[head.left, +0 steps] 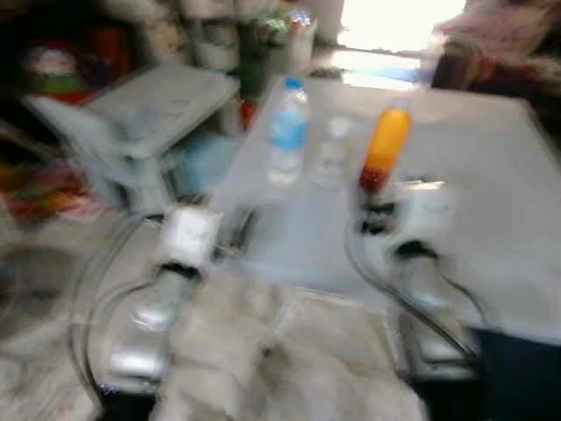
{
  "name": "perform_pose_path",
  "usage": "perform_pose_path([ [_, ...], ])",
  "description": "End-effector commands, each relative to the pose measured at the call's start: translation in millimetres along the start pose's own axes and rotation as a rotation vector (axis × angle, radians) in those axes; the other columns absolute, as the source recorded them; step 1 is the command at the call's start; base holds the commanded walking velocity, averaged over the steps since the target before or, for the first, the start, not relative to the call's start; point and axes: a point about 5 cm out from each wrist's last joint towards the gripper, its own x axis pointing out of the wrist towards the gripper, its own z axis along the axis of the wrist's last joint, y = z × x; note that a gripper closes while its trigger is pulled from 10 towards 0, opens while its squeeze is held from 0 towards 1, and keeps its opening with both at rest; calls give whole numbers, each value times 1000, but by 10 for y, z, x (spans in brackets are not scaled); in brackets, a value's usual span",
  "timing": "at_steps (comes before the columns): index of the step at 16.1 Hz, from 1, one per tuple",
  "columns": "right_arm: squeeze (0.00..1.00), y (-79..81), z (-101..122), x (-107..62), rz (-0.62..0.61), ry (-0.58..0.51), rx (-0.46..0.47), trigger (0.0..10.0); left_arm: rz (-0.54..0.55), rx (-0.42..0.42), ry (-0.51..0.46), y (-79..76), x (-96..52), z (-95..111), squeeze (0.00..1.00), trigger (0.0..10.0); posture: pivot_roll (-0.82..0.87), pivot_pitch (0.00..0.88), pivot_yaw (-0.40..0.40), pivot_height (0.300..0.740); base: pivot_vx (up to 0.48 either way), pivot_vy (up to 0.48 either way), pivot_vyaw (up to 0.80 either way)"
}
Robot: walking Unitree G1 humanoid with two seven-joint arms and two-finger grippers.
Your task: Restocking fridge
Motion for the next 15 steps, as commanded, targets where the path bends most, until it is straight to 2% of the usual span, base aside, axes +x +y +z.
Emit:
perform_pose_path([
  [1, 0, -116, 48, 12, -29, -23, -33, 10000, -21, 3, -41, -85, 43, 111, 0, 10000, 42, 38, -7, 740, 0, 240, 0],
  [3, 0, -98, 56, 18, -23, -25, -34, 10000, -15, 11, -52, -92, 7, 125, 0, 10000, 44, 45, -11, 740, 0, 0, 0],
  [11, 0, -60, 94, 79, -11, -52, -69, 10000, -62, -36, -38, -150, -87, 90, 0, 10000, 42, 48, -5, 740, 39, 0, -800],
  [15, 0, -60, 90, 74, -10, -58, -78, 10000, -56, -37, -35, -120, -87, 99, 0, 10000, 47, 57, -3, 740, 339, 0, 0],
])
